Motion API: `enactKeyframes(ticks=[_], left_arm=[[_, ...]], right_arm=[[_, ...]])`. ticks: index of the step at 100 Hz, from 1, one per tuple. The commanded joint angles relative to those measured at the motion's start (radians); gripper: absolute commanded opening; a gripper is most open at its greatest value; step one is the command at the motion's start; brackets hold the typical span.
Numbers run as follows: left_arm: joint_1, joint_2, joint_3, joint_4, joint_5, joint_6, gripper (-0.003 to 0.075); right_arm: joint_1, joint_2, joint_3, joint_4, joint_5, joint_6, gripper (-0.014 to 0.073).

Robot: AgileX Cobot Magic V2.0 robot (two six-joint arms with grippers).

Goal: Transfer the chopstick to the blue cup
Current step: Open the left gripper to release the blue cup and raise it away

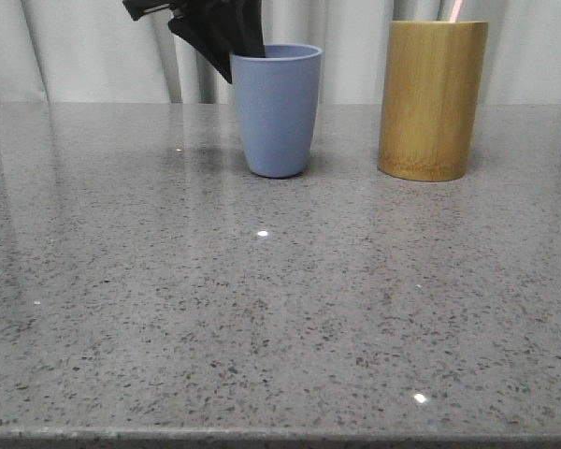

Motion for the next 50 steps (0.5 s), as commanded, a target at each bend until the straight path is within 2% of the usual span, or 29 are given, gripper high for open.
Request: enactKeyframes(ticks=[1, 50], left_arm=[[-0.007, -0.058, -0.037, -0.025, -0.038, 0.001, 0.0249], [-0.001, -0.083, -0.097, -0.023, -0.038, 0.001, 0.0249]], right_arm=[[-0.008, 0.006, -0.035, -0.003, -0.085, -0.007, 0.0325], [-0.008, 0.006, -0.035, -0.003, -0.084, -0.007, 0.0325]])
